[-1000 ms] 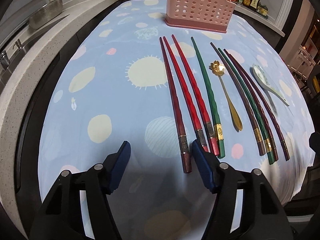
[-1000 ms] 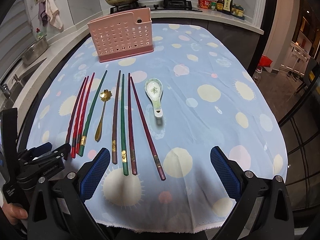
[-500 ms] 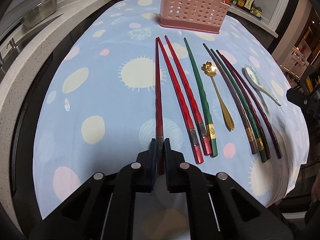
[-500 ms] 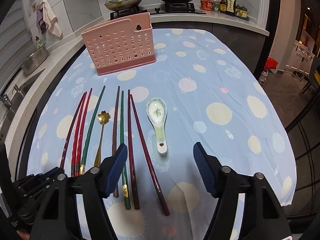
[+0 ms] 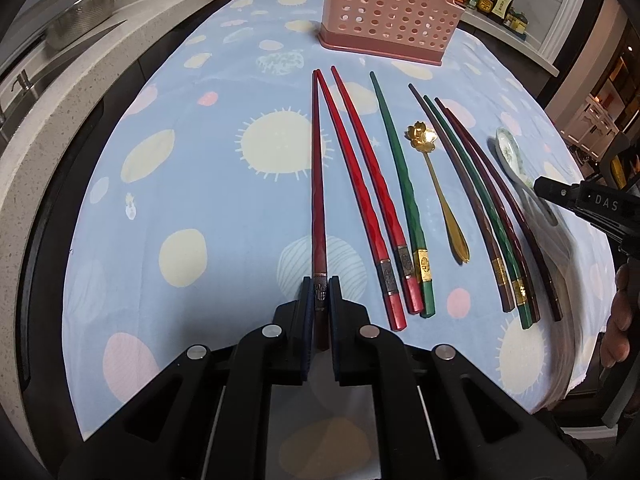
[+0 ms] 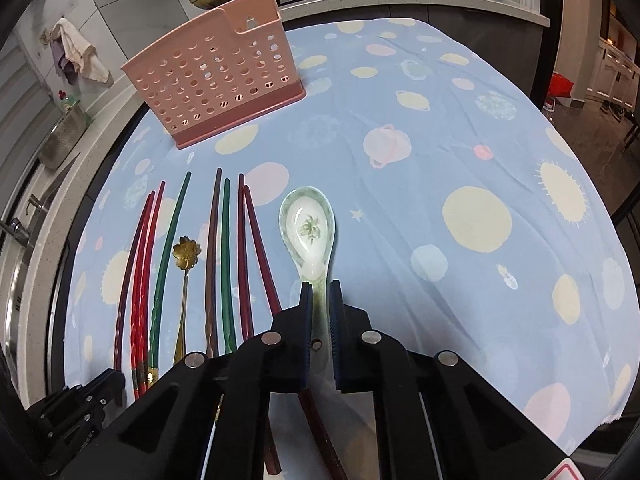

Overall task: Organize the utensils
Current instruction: 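Lift and carry the red chopstick and white spoon over the pink holder with both tools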

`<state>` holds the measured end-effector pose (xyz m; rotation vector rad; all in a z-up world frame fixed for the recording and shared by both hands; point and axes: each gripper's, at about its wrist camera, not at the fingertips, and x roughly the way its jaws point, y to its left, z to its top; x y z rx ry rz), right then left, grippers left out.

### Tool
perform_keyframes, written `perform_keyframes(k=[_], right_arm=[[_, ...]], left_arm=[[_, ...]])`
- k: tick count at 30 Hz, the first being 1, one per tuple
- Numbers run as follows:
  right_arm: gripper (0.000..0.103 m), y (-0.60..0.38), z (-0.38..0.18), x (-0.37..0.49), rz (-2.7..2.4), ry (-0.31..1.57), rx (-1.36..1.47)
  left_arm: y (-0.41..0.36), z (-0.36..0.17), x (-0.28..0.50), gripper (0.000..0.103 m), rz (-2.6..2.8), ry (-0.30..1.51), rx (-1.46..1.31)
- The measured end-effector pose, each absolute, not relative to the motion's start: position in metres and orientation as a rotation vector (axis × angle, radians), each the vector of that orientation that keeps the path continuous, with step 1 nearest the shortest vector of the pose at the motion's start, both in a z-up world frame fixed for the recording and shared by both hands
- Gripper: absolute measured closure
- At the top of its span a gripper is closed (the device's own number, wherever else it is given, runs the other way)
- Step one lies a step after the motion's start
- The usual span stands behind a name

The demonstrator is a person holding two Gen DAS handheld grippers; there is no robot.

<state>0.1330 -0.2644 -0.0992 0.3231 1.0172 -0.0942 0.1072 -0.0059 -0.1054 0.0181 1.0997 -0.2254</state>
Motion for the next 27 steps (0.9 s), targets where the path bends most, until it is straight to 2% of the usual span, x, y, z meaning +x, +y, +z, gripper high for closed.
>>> perform_keyframes(k=[27], right_arm=[[0.094, -0.252, -0.117, 0.115, -0.044, 1.016, 0.299]], left_arm=[[-0.003, -0.107, 0.104, 0.096, -0.235, 1.07, -0.012]])
